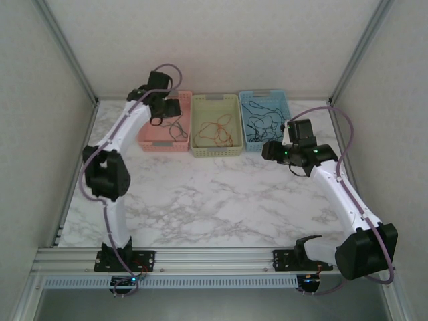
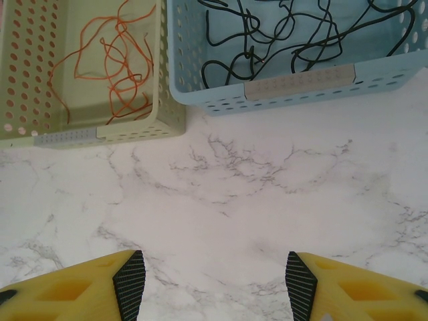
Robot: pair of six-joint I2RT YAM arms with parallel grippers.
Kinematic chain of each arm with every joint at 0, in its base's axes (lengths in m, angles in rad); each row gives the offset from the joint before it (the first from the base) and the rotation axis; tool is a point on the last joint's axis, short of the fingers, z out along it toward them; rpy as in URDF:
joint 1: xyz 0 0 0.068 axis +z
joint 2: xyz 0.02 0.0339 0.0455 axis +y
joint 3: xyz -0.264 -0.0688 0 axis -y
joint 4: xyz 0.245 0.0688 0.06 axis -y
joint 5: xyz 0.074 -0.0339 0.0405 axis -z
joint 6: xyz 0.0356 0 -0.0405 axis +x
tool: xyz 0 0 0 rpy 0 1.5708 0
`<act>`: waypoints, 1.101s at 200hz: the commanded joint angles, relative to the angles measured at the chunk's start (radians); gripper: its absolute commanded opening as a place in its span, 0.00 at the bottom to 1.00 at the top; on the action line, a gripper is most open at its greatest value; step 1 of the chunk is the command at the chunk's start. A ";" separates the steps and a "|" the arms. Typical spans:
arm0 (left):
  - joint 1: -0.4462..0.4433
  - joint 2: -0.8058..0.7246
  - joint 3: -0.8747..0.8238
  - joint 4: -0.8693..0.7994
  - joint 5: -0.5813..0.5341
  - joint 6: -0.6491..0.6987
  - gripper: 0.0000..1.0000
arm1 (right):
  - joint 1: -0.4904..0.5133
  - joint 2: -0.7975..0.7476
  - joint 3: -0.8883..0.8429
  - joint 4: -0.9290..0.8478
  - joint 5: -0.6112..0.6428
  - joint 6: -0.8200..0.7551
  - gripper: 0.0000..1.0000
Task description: Untangle the cables
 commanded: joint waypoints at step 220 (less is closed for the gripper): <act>0.107 -0.753 -1.671 1.593 -0.418 0.282 0.91 | -0.087 0.070 -0.771 1.342 0.497 -0.280 0.59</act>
